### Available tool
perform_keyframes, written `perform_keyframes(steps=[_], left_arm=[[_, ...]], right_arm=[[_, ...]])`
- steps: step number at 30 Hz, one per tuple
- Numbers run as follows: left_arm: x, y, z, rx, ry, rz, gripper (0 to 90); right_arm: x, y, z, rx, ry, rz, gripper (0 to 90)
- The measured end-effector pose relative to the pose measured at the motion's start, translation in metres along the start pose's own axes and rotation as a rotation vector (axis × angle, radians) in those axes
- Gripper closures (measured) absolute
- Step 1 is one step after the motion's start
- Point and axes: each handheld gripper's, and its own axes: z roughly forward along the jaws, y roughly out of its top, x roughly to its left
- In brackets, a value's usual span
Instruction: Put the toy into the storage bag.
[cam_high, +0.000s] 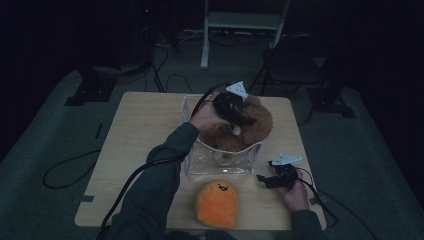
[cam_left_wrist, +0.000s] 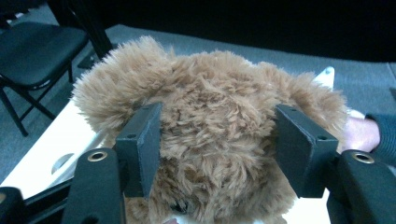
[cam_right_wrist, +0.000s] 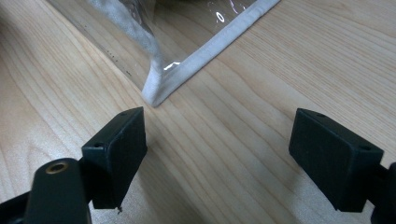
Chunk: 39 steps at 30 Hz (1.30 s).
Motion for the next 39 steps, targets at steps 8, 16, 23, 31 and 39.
perform_keyframes(steps=[8,16,23,31,39], left_arm=[[-0.007,-0.002,0.003,0.056,0.003,0.021,40.3],[-0.013,-0.011,0.003,0.067,0.004,0.029,42.8],[-0.019,-0.013,0.005,0.093,0.02,0.058,45.4],[-0.021,-0.016,0.007,0.116,0.029,0.063,46.6],[-0.026,-0.014,0.003,0.124,0.056,0.075,45.1]], right_arm=[[0.0,0.0,0.0,0.0,0.0,0.0,18.3],[0.0,0.0,0.0,0.0,0.0,0.0,18.3],[0.0,0.0,0.0,0.0,0.0,0.0,18.3],[0.0,0.0,0.0,0.0,0.0,0.0,18.3],[0.0,0.0,0.0,0.0,0.0,0.0,18.4]])
